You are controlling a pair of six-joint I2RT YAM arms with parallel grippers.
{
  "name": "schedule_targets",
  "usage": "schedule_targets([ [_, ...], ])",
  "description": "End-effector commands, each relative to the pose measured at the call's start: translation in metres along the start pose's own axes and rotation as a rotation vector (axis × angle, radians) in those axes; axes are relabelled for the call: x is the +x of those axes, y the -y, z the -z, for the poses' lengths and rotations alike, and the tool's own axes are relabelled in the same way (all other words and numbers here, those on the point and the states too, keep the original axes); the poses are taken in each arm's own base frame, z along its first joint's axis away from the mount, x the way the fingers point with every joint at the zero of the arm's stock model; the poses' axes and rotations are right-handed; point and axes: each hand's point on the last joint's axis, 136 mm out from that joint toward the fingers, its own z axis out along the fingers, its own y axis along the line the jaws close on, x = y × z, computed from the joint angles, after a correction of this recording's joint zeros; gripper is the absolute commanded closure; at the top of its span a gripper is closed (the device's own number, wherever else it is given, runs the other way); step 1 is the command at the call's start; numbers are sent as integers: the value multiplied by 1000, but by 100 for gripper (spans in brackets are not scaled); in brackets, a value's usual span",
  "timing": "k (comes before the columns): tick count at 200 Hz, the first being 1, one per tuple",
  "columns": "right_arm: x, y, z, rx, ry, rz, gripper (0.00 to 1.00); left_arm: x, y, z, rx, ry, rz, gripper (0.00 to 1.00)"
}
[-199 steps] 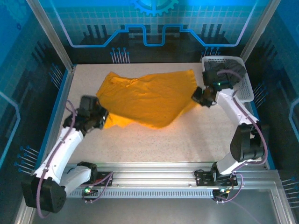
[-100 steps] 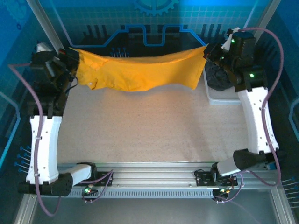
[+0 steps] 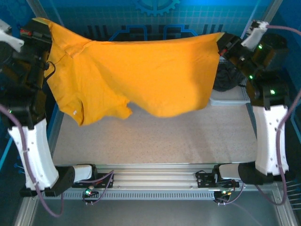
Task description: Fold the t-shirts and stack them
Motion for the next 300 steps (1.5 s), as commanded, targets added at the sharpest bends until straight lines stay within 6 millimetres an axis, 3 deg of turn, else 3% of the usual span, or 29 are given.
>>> schedule_targets([
  [1,16,17,-53,-24,-98,-58,100,44,-65,-63,-148,-154,46,100],
  [32,31,33,-113,-47,-193,-90,100,75,-116,-120,-180,-281,150,100],
  [55,39,44,-153,-47,-243,-90,100,89,-137,-144,-199,-343,186,100],
  [65,41,51,-169,-42,-260,-89,100,89,-140,-149,-194,-350,180,100],
  [67,34,43,-165,-60,-245,-79,100,89,-141,-150,-194,-350,181,100],
  [68,40,51,-172,-46,-262,-87,100,89,-141,-151,-193,-349,181,100],
  [69,34,45,-168,-59,-247,-78,100,88,-140,-151,-189,-350,181,100],
  [83,25,44,-176,-72,-226,-80,100,81,-137,-160,-159,-345,191,100],
  [103,8,48,-181,-95,-180,-117,100,59,-109,-163,-76,-309,179,100],
  [124,-14,48,-170,-96,-122,-129,100,34,-69,-151,17,-262,182,100],
  [143,-34,53,-150,-71,-77,-134,100,16,-37,-126,65,-224,171,100],
  [159,-45,57,-133,-46,-55,-130,100,11,-30,-98,33,-207,161,100],
  [170,-47,62,-119,-22,-54,-124,100,17,-36,-79,-19,-221,168,100],
  [172,-47,63,-118,-19,-56,-124,100,14,-29,-68,-7,-212,164,100],
  [174,-47,64,-115,-14,-57,-123,100,22,-41,-72,-44,-230,174,100],
  [175,-46,65,-114,-11,-58,-124,100,17,-32,-61,-27,-219,169,100],
  [183,-42,70,-107,11,-66,-122,100,28,-47,-44,-88,-231,186,100],
  [201,-14,91,-88,85,-109,-132,100,64,-103,-1,-261,-259,271,100],
  [220,34,130,-66,196,-154,-183,100,127,-168,40,-391,-355,369,100],
  [236,97,180,-44,335,-226,-243,100,190,-217,74,-499,-490,465,82],
  [248,145,217,-27,448,-302,-263,84,236,-249,100,-581,-595,531,69],
  [259,189,254,-8,574,-384,-287,61,271,-273,121,-649,-681,564,57],
  [273,224,282,10,675,-463,-308,47,299,-296,142,-731,-754,553,41],
  [300,257,299,27,767,-570,-267,43,315,-321,164,-842,-807,496,39],
])
